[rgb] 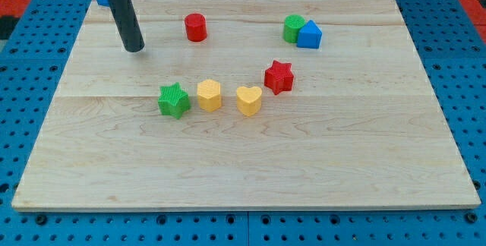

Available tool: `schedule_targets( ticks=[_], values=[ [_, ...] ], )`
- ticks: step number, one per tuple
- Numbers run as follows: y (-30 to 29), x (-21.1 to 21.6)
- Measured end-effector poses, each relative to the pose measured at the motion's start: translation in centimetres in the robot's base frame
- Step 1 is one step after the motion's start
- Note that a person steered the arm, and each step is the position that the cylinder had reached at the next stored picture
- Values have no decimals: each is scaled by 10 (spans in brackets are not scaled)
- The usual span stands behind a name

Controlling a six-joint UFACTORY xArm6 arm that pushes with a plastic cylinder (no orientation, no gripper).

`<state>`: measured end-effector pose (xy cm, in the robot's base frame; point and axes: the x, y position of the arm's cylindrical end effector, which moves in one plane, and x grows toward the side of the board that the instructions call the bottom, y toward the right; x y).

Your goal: Point your arm at the center

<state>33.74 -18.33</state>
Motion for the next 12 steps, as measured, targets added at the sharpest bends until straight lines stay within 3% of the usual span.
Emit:
schedule_targets(
  ticks=[8,12],
  values=[
    [23,2],
    [125,23]
  ],
)
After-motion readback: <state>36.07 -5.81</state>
